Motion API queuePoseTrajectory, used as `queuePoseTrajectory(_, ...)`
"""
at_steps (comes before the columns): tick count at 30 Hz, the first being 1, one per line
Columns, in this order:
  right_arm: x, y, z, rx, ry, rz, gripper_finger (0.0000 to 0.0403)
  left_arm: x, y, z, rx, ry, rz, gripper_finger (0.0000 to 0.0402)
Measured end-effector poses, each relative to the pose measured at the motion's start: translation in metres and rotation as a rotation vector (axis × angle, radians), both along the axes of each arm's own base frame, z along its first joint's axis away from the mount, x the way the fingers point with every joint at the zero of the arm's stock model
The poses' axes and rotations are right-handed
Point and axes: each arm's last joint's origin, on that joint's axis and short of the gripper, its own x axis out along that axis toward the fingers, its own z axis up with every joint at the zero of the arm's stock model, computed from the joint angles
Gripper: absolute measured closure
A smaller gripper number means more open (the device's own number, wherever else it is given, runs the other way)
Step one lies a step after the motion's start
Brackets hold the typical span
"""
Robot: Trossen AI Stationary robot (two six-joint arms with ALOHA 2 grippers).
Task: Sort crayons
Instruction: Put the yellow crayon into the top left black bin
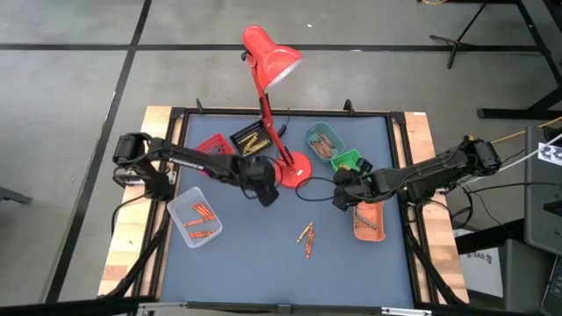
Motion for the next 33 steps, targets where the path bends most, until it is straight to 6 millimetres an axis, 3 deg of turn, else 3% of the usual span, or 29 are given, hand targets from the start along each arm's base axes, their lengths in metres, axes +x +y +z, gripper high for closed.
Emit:
queuePoseTrajectory(8, 0.001, 0.0, 0.0, 0.001, -0.007, 0.0, 0.0292, 0.024, -0.067, 0.0, -0.033, -0.255, -0.166, 0.0333)
queuePoseTrajectory(16, 0.003, 0.001, 0.001, 0.006, -0.029, 0.001, 0.0292, 0.049, -0.125, -0.027, -0.036, -0.474, -0.334, 0.0333)
queuePoseTrajectory(25, 0.003, 0.001, 0.001, 0.008, -0.036, 0.0, 0.0292, 0.061, -0.143, -0.071, 0.003, -0.506, -0.332, 0.0333)
queuePoseTrajectory(33, 0.005, 0.001, 0.002, 0.012, -0.058, 0.0, 0.0292, 0.067, -0.145, -0.087, 0.004, -0.535, -0.325, 0.0333)
